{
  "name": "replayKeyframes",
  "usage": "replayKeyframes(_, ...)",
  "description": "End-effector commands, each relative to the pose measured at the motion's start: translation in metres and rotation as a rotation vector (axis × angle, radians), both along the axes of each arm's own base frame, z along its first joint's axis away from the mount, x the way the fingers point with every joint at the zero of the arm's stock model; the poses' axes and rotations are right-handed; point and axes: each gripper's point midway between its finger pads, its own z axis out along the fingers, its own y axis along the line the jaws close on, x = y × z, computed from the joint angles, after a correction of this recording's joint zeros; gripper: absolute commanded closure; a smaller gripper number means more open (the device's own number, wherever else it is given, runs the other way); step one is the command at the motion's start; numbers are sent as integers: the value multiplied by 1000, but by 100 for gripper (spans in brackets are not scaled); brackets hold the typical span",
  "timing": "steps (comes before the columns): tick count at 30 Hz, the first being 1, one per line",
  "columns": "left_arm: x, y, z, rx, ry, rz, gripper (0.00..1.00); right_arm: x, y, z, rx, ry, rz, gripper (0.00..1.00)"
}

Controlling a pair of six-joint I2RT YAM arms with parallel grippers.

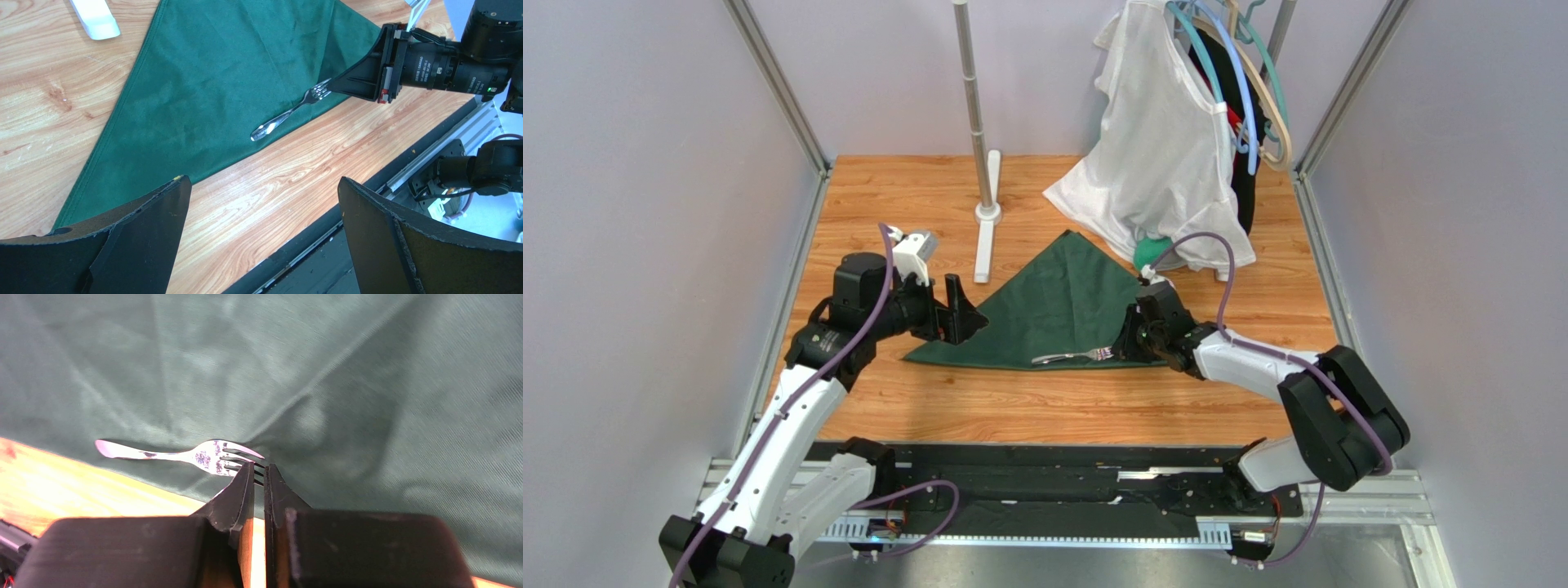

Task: Fold the napkin, place the utensils inside, and roll it up
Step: Place the utensil onto the napkin

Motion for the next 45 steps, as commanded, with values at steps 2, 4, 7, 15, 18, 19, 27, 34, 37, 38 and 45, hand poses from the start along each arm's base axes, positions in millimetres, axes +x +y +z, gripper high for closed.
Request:
replayKeyframes(2,1,-2,9,-28,-36,-7,1,9,-14,6,10,-70,-124,100)
replayKeyframes(4,1,-2,8,-27,-36,-6,1,7,-17,4,19,-69,-147,100)
replayKeyframes(7,1,-2,9,-27,-38,-6,1,7,-19,8,31,-84,-169,100)
replayKeyframes(15,0,-2,9,-30,-39,-6,1,5,-27,5,-16,-79,-169,100)
replayKeyframes(18,0,-2,10,-29,-42,-7,1,2,-29,3,-25,-65,-170,100)
replayKeyframes(19,0,-2,9,-29,-40,-6,1,0,-30,1,-32,-55,-168,100)
replayKeyframes(27,0,-1,9,-29,-41,-2,1,-6,-33,-6,-53,-27,-164,100)
replayKeyframes(34,1,1,7,-24,-32,16,1,-5,-33,-6,-76,-22,-143,100)
replayKeyframes(37,1,2,6,-22,-25,28,1,-6,-33,-10,-91,-7,-130,100)
replayKeyframes(38,2,3,5,-20,-22,36,1,-6,-33,-9,-90,-9,-131,100)
replayKeyframes(45,5,15,-12,16,53,138,1,-6,-35,-4,-91,-24,-132,73)
